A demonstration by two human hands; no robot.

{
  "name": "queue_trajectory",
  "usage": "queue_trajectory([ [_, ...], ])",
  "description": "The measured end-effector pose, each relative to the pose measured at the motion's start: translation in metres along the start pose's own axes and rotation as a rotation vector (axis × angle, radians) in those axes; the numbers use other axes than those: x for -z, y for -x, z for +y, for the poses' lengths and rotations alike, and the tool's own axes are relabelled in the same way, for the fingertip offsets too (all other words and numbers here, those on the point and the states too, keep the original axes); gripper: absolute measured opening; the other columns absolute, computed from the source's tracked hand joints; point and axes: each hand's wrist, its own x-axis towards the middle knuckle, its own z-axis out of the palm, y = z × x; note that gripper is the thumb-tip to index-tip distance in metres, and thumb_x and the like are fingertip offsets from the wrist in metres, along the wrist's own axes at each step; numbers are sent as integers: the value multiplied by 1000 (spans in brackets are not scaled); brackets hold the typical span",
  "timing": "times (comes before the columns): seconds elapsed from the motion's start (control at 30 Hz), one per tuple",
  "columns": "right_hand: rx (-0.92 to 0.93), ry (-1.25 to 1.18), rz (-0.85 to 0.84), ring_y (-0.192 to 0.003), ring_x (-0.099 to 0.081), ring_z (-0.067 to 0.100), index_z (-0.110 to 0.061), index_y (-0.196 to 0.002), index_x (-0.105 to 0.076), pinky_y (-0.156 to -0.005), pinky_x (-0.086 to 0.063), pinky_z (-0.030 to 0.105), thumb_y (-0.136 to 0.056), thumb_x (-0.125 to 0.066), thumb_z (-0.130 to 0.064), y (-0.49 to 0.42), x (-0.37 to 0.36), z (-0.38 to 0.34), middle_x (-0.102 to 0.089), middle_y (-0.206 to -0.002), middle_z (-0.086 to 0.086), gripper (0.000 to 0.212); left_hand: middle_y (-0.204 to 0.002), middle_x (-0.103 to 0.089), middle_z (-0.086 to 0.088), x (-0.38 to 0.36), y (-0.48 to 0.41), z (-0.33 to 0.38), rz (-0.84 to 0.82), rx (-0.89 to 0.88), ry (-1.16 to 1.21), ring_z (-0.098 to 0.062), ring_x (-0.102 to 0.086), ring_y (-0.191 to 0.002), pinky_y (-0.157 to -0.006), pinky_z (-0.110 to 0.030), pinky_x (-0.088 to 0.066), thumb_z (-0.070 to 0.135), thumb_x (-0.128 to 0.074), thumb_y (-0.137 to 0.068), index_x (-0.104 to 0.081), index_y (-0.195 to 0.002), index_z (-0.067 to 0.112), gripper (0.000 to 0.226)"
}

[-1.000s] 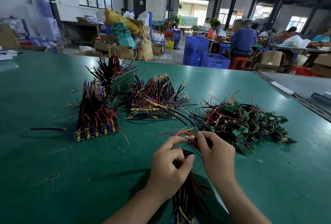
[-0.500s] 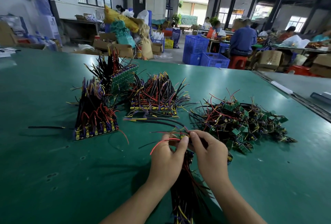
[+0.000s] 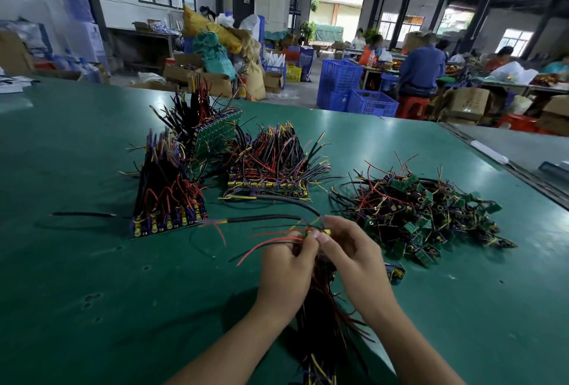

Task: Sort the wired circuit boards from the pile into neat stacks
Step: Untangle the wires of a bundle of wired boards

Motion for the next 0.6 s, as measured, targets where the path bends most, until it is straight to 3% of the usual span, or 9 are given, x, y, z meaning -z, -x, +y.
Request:
queue_trajectory([
  [0.1, 54, 150, -106, -66, -61, 5, -28, -92, -67, -64, -48, 23, -79, -54, -64, 1, 5, -7, -69, -75, -8, 41, -55, -61, -6, 3, 2, 5, -3, 20, 22, -12, -51, -54, -54, -37, -41, 42, -53, -83, -71, -74, 2, 45],
  [0.17, 121, 211, -139, -50, -43, 4, -19, -73, -61, -52, -31, 16, -83, -48, -63, 1, 8, -10, -55, -56, -11, 47, -57, -59, -13, 4, 3, 9, -21, -33, -10, -12, -50, -59, -58, -42, -43, 46, -53, -82, -65, -68, -1, 50],
  [0.27, 153, 232, -138, -50, -31, 5, -6, -68, -51, -50, -24, 21, -87, -45, -58, -1, 11, -11, -36, -52, -9, 56, -53, -46, -6, 6, 4, 15, -48, -147, -92, -9, -41, -55, -55, -38, -38, 49, -53, -83, -57, -64, -1, 54],
  [0.3, 142, 216, -155, -51, -30, 5, -3, -70, -51, -51, -25, 24, -86, -44, -58, -2, 12, -11, -35, -54, -9, 58, -53, -47, -2, 6, 4, 15, -52, -165, -103, -8, -42, -55, -55, -36, -38, 48, -53, -84, -57, -65, -1, 52],
  [0.4, 97, 143, -222, -53, -31, 7, 1, -78, -52, -52, -26, 28, -88, -43, -61, -3, 15, -14, -36, -57, -9, 63, -73, -64, -19, 5, 5, 15, -81, -184, -87, -26, -59, -67, -67, -44, -48, 48, -50, -87, -64, -78, -4, 54],
  [0.47, 71, 96, -264, -53, -32, 9, -3, -78, -51, -52, -28, 30, -90, -43, -64, -1, 14, -15, -38, -59, -8, 63, -77, -66, -19, 5, 7, 17, -73, -190, -58, -31, -61, -75, -69, -44, -48, 50, -48, -86, -66, -81, -3, 56],
  [0.5, 54, 82, -286, -55, -33, 11, -5, -78, -50, -53, -29, 32, -90, -42, -65, -1, 14, -15, -39, -61, -6, 62, -72, -65, -13, 5, 8, 18, -73, -188, -50, -30, -59, -72, -66, -41, -47, 48, -48, -86, -67, -78, 1, 51],
  [0.6, -11, 30, -353, -59, -32, 13, -7, -81, -45, -56, -29, 31, -88, -42, -67, -1, 15, -15, -37, -68, -2, 60, -57, -55, 14, 3, 10, 22, -79, -165, 9, -1, -47, -55, -56, -18, -37, 30, -49, -89, -65, -65, 26, 29],
])
